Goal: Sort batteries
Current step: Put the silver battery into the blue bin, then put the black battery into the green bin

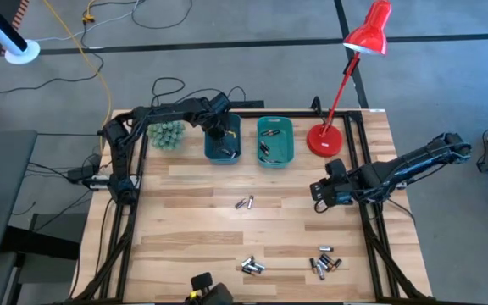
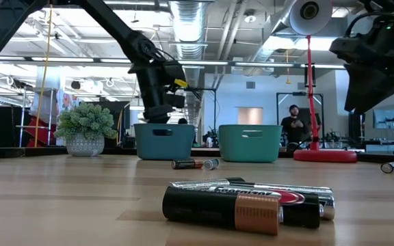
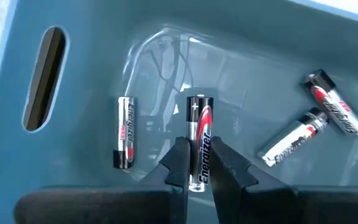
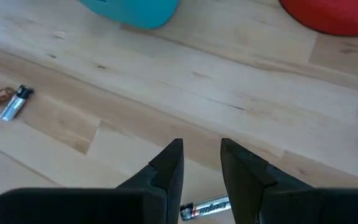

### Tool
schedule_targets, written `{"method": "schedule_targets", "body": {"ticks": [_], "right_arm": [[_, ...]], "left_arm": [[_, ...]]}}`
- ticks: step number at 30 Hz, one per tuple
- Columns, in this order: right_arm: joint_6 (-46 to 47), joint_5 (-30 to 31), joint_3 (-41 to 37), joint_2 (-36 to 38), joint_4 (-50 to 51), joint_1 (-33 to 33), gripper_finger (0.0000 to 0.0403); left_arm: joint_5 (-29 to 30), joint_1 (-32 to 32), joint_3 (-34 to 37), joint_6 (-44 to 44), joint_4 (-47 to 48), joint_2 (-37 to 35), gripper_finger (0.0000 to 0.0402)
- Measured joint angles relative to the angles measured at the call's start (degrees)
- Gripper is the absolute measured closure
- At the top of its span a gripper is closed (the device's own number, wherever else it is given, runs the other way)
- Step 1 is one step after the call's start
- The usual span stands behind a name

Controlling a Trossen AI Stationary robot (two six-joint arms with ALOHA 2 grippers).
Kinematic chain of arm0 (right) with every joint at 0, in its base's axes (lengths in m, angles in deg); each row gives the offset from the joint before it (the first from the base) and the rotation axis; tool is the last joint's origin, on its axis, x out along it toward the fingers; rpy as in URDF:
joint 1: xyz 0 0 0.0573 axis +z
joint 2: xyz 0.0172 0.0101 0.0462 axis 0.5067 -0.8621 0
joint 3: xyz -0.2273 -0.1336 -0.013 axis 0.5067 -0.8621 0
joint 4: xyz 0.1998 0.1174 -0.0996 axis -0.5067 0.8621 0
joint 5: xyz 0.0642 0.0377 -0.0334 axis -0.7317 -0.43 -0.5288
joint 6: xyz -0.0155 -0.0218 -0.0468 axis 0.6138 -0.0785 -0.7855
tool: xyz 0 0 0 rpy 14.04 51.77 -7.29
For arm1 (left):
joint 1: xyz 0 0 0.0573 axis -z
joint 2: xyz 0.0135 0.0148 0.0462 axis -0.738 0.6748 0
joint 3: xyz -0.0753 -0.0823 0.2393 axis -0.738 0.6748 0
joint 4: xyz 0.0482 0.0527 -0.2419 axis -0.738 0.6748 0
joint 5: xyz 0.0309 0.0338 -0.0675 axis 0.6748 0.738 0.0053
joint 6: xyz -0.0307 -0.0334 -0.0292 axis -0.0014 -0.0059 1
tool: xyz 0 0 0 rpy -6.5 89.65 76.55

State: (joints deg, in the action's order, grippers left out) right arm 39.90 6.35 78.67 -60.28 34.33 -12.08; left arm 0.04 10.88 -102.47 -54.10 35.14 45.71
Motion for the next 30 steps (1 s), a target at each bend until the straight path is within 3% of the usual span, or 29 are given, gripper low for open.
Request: {"method": "schedule_targets", "body": {"ticks": [11, 21, 30], "right_arm": [[-0.4, 0.0, 0.0, 0.0, 0.1, -0.9, 0.0278], [-1.1, 0.0, 0.0, 0.0, 0.3, -0.9, 0.0278], [-1.9, 0.0, 0.0, 0.0, 0.3, -0.9, 0.0278]], "left_arm": [[0.4, 0.0, 0.0, -0.6, -0.4, 0.0, 0.0298], [0.5, 0.4, -1.4, 0.8, -1.9, 0.0, 0.0293], [1.7, 3.5, -11.0, 12.2, 5.8, -0.2, 0.0305]]}}
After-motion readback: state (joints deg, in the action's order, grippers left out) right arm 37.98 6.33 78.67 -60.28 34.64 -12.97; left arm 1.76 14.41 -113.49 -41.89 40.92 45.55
